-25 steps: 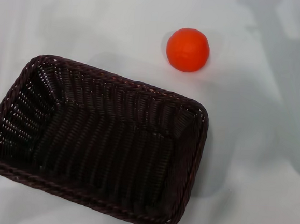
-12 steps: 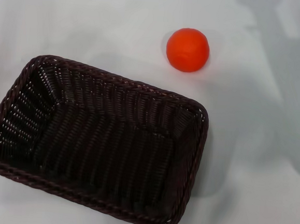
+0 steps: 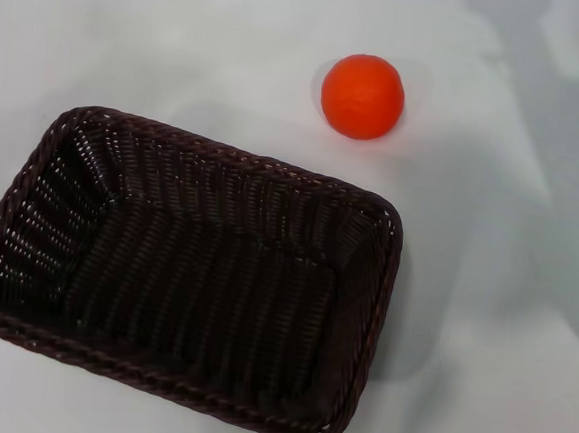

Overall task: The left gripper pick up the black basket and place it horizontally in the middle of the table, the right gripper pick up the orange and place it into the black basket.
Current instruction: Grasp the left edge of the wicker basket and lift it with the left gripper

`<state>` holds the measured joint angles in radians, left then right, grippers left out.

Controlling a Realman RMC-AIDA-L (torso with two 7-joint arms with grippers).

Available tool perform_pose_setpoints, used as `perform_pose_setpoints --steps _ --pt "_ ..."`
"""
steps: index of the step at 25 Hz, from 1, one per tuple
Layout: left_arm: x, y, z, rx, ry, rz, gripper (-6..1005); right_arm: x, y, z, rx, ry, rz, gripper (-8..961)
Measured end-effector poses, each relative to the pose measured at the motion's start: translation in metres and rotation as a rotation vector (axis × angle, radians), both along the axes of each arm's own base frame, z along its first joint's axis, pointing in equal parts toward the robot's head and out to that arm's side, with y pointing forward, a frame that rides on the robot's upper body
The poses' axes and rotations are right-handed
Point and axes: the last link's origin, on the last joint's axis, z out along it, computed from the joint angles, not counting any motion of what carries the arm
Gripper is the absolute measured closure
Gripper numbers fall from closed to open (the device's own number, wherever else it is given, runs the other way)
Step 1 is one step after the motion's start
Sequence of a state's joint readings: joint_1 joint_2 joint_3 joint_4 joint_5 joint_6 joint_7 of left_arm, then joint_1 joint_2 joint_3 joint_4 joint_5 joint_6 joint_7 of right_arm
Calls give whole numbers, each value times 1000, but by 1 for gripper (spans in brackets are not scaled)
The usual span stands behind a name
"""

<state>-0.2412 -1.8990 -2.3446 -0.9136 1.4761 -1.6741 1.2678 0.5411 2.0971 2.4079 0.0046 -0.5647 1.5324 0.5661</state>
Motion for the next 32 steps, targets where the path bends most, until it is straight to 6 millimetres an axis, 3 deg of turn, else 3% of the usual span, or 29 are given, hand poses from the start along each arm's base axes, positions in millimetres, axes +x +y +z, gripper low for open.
perform_pose_setpoints --steps 4,11,18,32 --pt "13 -1 5 -162 189 99 145 2 1 0 -6 0 -15 -1" --pt "26 0 -2 -284 413 265 145 2 3 0 -5 -6 -21 -1" --pt "26 7 -16 -379 483 383 156 2 6 0 -9 -10 -30 -1" --pt "22 14 -43 -490 547 439 188 4 10 2 -10 -16 -49 -2"
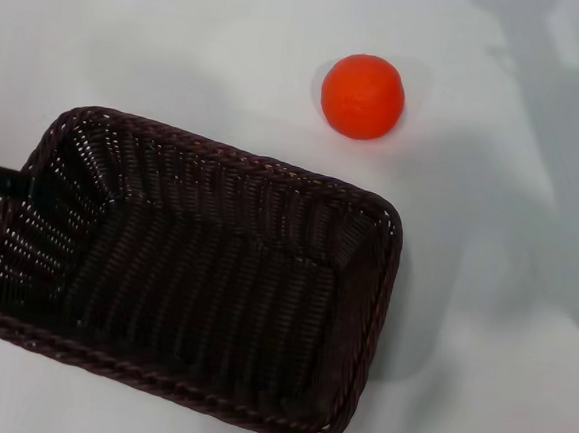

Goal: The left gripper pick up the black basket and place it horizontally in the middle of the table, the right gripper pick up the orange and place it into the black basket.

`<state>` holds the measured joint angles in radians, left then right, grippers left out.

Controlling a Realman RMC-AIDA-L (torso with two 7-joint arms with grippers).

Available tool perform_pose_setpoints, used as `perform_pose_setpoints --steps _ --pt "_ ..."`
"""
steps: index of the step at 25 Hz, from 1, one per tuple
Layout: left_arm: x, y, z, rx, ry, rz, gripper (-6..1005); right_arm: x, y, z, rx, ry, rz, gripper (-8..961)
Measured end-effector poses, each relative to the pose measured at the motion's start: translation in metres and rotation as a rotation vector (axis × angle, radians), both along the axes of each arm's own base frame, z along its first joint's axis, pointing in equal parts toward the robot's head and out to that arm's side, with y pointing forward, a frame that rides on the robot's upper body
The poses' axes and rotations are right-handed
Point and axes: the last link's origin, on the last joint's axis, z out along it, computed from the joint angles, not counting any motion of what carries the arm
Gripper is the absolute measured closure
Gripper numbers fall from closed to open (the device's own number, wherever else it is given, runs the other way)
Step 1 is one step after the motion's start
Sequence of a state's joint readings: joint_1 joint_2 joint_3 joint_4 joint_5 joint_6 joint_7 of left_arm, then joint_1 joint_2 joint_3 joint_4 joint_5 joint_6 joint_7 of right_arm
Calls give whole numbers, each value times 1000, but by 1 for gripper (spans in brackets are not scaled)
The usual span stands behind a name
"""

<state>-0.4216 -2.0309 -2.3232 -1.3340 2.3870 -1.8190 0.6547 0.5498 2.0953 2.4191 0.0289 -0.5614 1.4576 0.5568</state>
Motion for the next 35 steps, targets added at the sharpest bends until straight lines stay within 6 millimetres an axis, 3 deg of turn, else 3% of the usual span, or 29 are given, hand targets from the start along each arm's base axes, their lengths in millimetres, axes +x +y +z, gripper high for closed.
perform_pose_setpoints --steps 9,17,24,28,33,35 --pt "-1 0 -19 -54 78 8 209 -1 2 1 -1 -4 -2 -1" --pt "-3 2 -20 -36 81 17 227 1 2 -1 -9 -1 -12 -2" --pt "-1 0 -20 -41 65 15 548 2 1 -2 -12 4 -17 -1" --pt "3 -4 -14 -13 -33 11 717 4 -1 -1 -11 6 -20 -1" --pt "1 -6 9 96 -266 9 835 5 0 0 -8 7 -21 -1" --pt "-2 -7 17 144 -331 28 825 4 0 0 -6 6 -21 -2"
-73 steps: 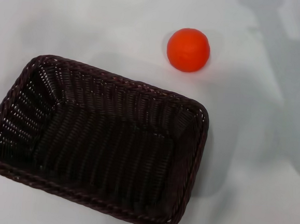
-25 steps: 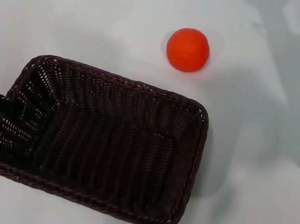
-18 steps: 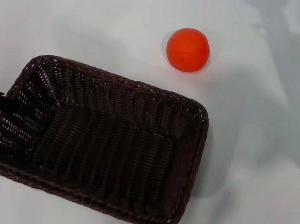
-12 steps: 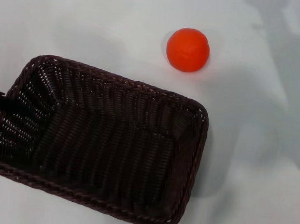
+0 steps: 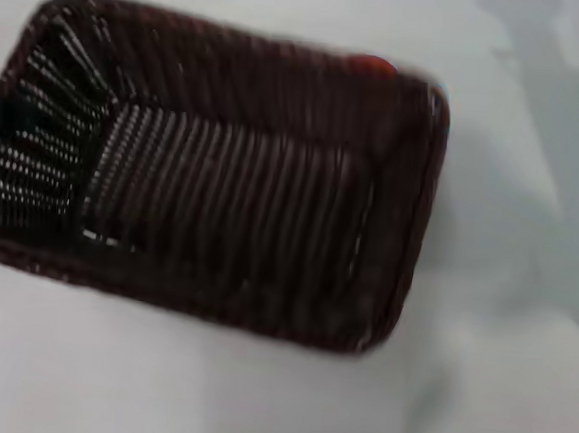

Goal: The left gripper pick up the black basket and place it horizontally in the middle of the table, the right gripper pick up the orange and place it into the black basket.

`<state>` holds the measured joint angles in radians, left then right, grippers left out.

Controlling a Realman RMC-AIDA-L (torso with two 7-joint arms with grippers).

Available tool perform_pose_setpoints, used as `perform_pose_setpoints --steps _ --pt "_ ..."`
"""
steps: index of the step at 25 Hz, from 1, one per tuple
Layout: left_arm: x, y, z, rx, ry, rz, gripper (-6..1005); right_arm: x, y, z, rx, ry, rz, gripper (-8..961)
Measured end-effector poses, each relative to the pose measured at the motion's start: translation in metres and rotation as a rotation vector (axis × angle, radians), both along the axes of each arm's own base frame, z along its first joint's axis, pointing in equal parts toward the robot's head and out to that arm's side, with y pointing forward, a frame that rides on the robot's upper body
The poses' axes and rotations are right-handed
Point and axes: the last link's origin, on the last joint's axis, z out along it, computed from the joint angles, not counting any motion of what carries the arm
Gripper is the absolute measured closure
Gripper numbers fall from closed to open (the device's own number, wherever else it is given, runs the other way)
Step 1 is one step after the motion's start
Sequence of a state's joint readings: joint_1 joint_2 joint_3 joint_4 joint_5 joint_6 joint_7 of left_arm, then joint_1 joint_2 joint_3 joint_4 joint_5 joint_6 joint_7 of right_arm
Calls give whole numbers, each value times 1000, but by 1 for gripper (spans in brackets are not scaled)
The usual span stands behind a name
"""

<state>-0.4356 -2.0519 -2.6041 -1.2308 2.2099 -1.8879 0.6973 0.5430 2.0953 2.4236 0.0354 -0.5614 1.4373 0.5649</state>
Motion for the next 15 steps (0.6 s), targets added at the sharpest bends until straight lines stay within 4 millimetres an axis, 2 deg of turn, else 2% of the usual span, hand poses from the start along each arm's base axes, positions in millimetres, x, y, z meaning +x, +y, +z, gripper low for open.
perform_pose_setpoints --steps 6,15 --pt "-8 0 8 107 -75 78 797 -1 1 1 4 -3 5 -1" --pt "-22 9 -11 225 -79 215 754 -3 3 1 6 -6 8 -2"
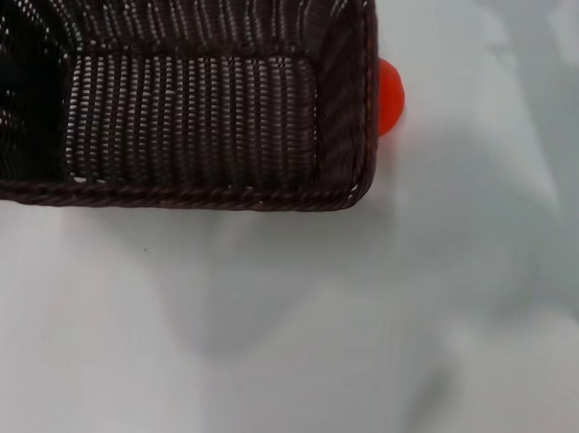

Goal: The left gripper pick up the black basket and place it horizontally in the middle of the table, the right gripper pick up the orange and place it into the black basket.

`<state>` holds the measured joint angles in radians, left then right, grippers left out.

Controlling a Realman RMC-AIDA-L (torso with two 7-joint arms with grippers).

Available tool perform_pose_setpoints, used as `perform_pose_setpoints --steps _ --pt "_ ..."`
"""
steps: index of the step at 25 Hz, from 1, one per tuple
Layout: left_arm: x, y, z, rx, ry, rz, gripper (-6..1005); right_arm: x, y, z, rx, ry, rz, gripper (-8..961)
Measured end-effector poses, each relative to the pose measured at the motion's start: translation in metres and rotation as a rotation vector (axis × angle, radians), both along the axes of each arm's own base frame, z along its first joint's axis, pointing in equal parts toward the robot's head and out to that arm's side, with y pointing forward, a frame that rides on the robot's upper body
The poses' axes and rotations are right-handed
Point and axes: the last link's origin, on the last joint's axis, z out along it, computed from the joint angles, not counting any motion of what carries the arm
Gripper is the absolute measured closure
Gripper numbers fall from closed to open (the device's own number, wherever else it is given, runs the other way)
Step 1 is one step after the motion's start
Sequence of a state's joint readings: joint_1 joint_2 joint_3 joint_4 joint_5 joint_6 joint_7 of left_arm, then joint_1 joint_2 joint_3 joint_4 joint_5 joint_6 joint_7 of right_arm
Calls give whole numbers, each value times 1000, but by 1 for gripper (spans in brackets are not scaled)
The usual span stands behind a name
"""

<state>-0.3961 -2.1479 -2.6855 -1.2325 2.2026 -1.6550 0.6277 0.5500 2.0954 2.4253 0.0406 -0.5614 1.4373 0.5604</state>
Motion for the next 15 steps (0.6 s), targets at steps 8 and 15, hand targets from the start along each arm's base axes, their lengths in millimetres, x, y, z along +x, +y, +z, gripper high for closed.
perform_pose_setpoints --steps 8,15 --pt "-15 1 -19 -8 30 77 716 1 0 0 1 -1 -4 -1" --pt "-19 -3 -27 -44 4 91 682 1 -1 0 0 -3 -4 -1"
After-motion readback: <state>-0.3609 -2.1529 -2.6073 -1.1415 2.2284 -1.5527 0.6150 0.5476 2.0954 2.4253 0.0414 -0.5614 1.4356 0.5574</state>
